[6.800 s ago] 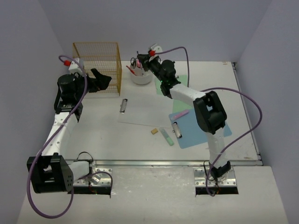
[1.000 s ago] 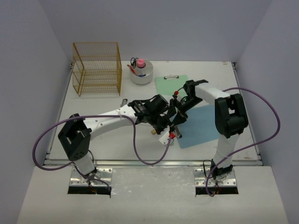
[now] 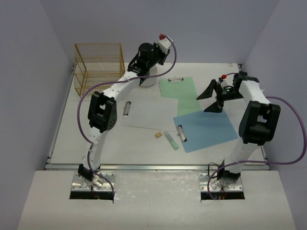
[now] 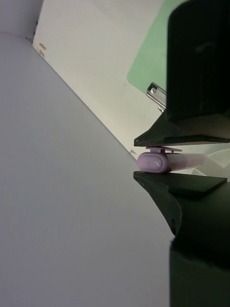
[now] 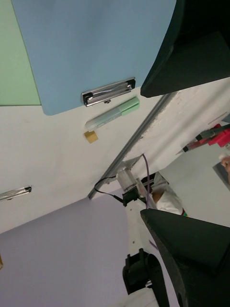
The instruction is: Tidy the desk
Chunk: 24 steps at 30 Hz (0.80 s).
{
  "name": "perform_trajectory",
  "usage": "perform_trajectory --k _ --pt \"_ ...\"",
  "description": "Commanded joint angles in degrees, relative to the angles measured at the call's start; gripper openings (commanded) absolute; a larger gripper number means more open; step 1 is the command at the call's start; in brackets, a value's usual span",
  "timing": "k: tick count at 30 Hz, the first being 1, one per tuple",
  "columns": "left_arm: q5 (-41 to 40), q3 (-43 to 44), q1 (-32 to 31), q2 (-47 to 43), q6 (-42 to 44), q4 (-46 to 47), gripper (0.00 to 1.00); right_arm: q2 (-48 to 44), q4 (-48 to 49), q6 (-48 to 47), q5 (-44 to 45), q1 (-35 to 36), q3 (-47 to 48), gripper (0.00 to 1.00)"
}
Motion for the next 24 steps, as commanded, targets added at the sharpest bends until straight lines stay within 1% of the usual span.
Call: perform_trajectory --k 1,4,7,11,21,22,24 --pt "-2.86 3.55 0.91 1.64 -1.38 4.34 0.0 -2.19 2.2 -1.67 0.24 -0.28 -0.71 0.99" --pt "-2.74 2.76 1.42 2.15 -1.45 4.1 0.0 -1.96 2.04 -1.88 0.61 -0.28 -0.93 0.99" --pt "-2.4 -0.7 2.18 1.24 -1.44 3.22 0.0 -1.71 2.04 -1.97 0.61 -0.36 -1.11 0.99" --pt "-2.65 -6.33 2.79 -1.16 -0.81 5.29 0.0 -1.58 2.16 -2.0 0.12 -0.36 -1.28 0.99" --pt "-2.76 -8.19 4.54 -1.71 0.18 3.4 0.0 -2.13 2.64 -3.77 -1.34 -0.36 -2.86 0.99" --pt "-2.65 -8.51 4.58 -1.91 0.39 3.2 0.01 -2.35 2.78 -4.21 -1.19 -0.36 -3.04 0.98" --pt "-2.52 -9.23 4.58 -2.23 0.46 2.81 0.15 -3.0 3.5 -5.12 -0.41 -0.36 -3.18 0.95"
